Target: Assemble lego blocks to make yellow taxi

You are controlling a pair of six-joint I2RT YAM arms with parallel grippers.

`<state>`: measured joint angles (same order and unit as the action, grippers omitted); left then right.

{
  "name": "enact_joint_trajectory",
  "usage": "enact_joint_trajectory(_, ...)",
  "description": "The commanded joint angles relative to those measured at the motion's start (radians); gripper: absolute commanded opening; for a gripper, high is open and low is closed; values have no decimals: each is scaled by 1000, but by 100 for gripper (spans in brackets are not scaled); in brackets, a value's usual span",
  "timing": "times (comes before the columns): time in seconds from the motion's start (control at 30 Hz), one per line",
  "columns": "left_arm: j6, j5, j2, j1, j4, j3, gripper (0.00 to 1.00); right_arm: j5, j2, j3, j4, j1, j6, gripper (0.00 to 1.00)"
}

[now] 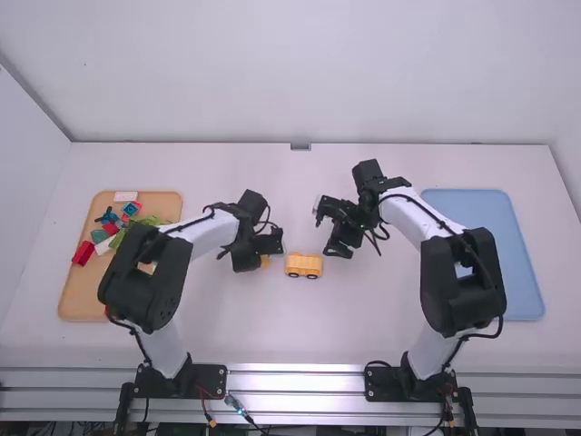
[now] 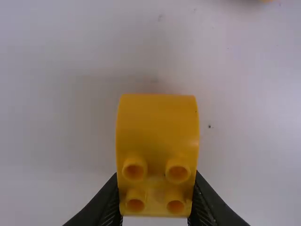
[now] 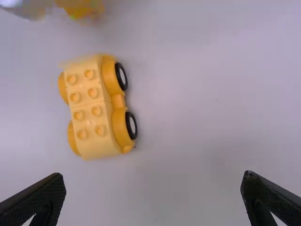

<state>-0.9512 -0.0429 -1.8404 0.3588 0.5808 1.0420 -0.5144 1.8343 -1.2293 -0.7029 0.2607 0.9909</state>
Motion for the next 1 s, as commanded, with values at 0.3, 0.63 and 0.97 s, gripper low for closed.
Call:
enact_joint_trajectory(0.3, -172, -20, -17, 2, -67, -21, 29, -97, -33, 50, 195, -51, -98, 99)
enact_joint_trajectory(0.63, -134, 19, -16, 1, -93, -20, 99, -91, -171, 145, 237, -65, -126, 99)
enact_joint_trajectory(0.97, -335, -359, -13, -78, -101, -22, 99, -124, -337, 369, 441, -66, -151, 99)
